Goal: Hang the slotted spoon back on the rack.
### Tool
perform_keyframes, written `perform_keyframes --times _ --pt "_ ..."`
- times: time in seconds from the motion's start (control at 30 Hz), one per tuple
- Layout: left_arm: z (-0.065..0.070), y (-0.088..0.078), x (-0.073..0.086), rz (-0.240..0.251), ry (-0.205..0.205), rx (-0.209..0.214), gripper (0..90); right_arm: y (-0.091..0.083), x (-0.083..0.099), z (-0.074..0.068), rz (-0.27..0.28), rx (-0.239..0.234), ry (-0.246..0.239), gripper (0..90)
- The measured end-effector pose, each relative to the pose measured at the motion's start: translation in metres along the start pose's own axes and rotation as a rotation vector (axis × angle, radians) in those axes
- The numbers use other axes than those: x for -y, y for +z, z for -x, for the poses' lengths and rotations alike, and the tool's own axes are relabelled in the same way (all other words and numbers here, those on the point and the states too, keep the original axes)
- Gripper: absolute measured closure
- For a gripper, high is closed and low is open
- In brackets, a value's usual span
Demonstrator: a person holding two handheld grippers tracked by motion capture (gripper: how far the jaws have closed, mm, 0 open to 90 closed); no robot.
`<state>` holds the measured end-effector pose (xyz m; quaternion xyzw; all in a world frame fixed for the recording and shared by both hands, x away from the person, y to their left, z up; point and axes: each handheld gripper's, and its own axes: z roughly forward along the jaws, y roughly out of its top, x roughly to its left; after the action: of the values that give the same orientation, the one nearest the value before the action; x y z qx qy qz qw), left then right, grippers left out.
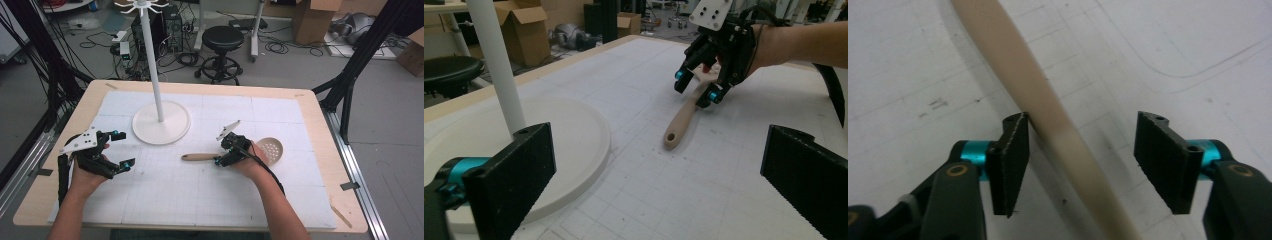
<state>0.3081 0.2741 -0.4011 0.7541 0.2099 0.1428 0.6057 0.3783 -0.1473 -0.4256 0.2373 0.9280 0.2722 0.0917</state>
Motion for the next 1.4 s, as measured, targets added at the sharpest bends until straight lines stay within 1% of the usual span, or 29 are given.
perform_keyframes --times 0.03,0.07,0.1,0.13,0.17,0.2,0.23,0.27,0.33,0.4,0.43,0.47,0.53,0.63,0.73,0.77,0.8,0.83,0.93,0.97,1.0,1.03,1.07,1.1,1.2,1.23,1.33,1.37,1.4 --pt "0.000 0.000 0.000 -0.001 0.003 0.002 1.7 -0.001 -0.001 0.000 -0.015 -0.020 -0.001 48.6" --pt "0.000 0.000 0.000 -0.001 0.003 0.002 1.7 0.000 -0.002 0.000 -0.031 -0.034 -0.006 51.9" --pt "0.000 0.000 0.000 -0.003 0.002 0.002 1.7 0.001 -0.002 -0.001 -0.052 -0.034 -0.021 53.7" --pt "0.000 0.000 0.000 -0.003 0.002 0.002 1.7 0.001 -0.002 -0.001 -0.052 -0.034 -0.021 53.7" --pt "0.001 0.000 0.000 -0.003 0.001 0.001 1.7 0.001 -0.004 -0.001 -0.067 -0.047 -0.004 55.2" --pt "0.001 0.000 0.000 -0.003 0.001 0.001 1.7 0.001 -0.004 -0.001 -0.067 -0.047 -0.004 55.2" --pt "0.001 0.001 0.000 -0.004 0.001 0.000 1.7 0.002 -0.006 0.000 -0.086 -0.053 -0.009 55.8" --pt "0.001 0.001 0.000 -0.004 0.001 0.000 1.7 0.002 -0.006 0.000 -0.086 -0.053 -0.009 55.8" --pt "0.001 0.000 0.000 -0.003 0.002 0.001 1.7 0.002 -0.010 0.000 -0.114 -0.062 -0.023 57.5" --pt "0.000 0.000 0.000 -0.003 0.003 0.001 1.7 0.002 -0.010 0.000 -0.115 -0.063 -0.028 58.4" --pt "0.000 0.000 0.000 -0.004 0.002 0.001 1.7 0.003 -0.010 0.001 -0.107 -0.068 -0.030 58.7" --pt "0.000 0.000 0.000 -0.006 0.003 0.001 1.7 0.002 -0.010 0.000 -0.116 -0.064 -0.025 59.0" --pt "0.001 0.001 0.000 -0.008 0.005 0.002 1.7 0.002 -0.011 0.000 -0.116 -0.062 -0.036 59.7" --pt "0.001 0.001 0.000 -0.011 0.004 0.003 1.7 0.002 -0.012 -0.001 -0.132 -0.071 -0.039 63.9" --pt "0.001 0.001 0.000 -0.012 0.006 0.003 1.7 0.002 -0.013 -0.001 -0.132 -0.076 -0.046 66.7" --pt "0.001 0.000 0.000 -0.011 0.006 0.003 1.7 0.002 -0.014 -0.002 -0.147 -0.082 -0.043 68.9" --pt "0.001 0.000 0.000 -0.011 0.006 0.003 1.7 0.002 -0.014 -0.001 -0.146 -0.083 -0.052 69.7" --pt "0.001 0.000 0.000 -0.011 0.005 0.002 1.7 0.002 -0.015 -0.002 -0.154 -0.086 -0.043 70.3" --pt "0.001 0.000 0.000 -0.010 0.006 0.002 1.7 0.002 -0.016 -0.002 -0.157 -0.085 -0.043 71.3" --pt "0.001 0.000 0.000 -0.010 0.006 0.002 1.7 0.002 -0.017 -0.003 -0.173 -0.081 -0.037 72.5" --pt "0.001 0.000 0.000 -0.010 0.006 0.002 1.7 0.002 -0.017 -0.003 -0.173 -0.081 -0.037 72.5" --pt "0.001 0.000 0.000 -0.010 0.005 0.001 1.7 0.002 -0.018 -0.004 -0.182 -0.081 -0.024 74.8" --pt "0.001 0.000 0.000 -0.010 0.005 0.001 1.7 0.002 -0.018 -0.004 -0.182 -0.081 -0.024 74.8" --pt "0.002 -0.001 0.000 -0.008 0.005 0.001 1.7 0.002 -0.019 -0.003 -0.191 -0.079 -0.006 75.6" --pt "0.001 -0.001 0.000 -0.007 0.007 0.001 1.7 0.002 -0.019 -0.003 -0.189 -0.082 -0.010 75.8" --pt "0.001 -0.001 0.000 -0.007 0.009 0.001 1.7 0.002 -0.018 -0.002 -0.179 -0.088 -0.002 75.8" --pt "0.001 -0.002 0.000 -0.003 0.005 0.000 1.7 0.000 -0.018 -0.002 -0.169 -0.087 -0.003 75.8" --pt "0.001 -0.002 0.000 -0.002 0.005 -0.001 1.7 -0.002 -0.017 -0.001 -0.161 -0.090 0.003 75.8" --pt "0.000 -0.002 0.000 -0.002 0.005 -0.001 1.7 -0.006 -0.018 0.000 -0.132 -0.098 0.014 75.8"
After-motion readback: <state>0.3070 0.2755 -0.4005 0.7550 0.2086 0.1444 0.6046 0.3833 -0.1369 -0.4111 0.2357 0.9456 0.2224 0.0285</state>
